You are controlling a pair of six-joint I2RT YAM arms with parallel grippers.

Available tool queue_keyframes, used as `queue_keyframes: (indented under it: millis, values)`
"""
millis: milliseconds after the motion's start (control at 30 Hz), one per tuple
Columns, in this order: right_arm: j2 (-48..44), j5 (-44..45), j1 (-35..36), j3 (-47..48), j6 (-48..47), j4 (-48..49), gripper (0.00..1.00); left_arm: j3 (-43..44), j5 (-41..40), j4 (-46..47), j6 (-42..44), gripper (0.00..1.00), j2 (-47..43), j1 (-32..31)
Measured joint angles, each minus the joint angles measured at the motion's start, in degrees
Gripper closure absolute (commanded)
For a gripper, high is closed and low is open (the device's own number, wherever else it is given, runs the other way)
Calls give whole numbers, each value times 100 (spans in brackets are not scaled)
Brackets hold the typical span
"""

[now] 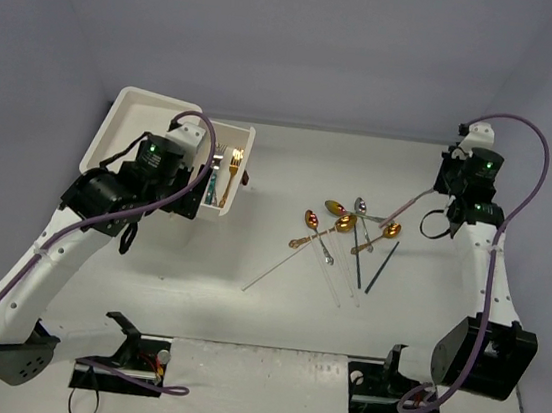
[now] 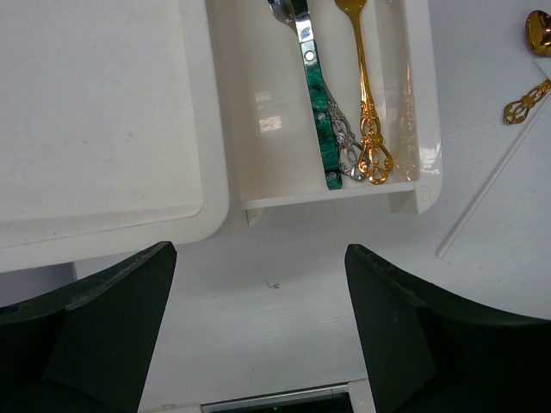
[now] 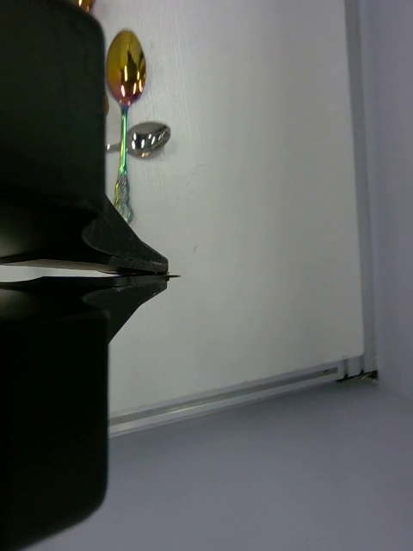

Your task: Sort the eating utensils into containers

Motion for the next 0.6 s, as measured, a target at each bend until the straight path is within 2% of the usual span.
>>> queue_keyframes:
  millis: [133,333,467,600]
  values:
    - [-13,-455,343,525,266,-71,100,0,-5,2,2,23,0,-1]
    - [355,-1331,1881,1766,914,-74,100,4,-75,2,12,23,-18,-2]
    - [1161,-1692,2886,2968,1271,-63,100,24,-122,5,15,23,-79,0]
    - [2143,-1877,3588,3997,1521,30,100,24,-162,7,14,23,-200,0]
